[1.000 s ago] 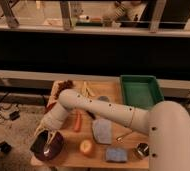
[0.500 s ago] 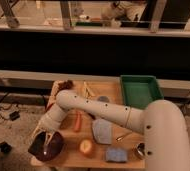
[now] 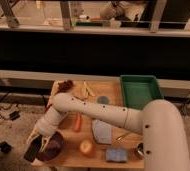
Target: Wipe purple bowl with eraser
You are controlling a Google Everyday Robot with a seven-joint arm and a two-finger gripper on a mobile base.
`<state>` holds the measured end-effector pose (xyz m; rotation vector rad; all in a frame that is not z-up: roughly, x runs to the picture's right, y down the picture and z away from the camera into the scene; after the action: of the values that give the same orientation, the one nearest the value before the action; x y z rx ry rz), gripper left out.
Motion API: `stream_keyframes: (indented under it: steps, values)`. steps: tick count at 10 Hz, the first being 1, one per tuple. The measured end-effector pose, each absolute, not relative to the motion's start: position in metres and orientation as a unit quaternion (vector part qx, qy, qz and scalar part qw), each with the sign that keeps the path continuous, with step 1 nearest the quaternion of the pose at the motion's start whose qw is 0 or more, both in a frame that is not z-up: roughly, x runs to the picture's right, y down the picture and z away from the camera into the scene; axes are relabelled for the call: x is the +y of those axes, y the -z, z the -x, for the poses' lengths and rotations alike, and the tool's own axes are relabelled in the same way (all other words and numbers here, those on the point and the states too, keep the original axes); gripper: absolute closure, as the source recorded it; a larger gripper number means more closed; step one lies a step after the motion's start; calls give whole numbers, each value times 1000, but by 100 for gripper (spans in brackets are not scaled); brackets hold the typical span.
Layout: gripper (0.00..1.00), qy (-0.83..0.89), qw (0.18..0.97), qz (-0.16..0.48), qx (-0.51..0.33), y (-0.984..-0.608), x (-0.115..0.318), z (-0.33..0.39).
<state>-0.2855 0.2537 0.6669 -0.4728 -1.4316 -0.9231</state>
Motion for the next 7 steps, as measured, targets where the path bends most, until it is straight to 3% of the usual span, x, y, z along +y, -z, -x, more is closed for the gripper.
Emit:
stream_keyframes:
  steps: [4, 7]
  values:
    - [94, 400, 623, 217, -636, -639, 276, 281]
    - [94, 395, 638, 221, -623, -639, 275, 255]
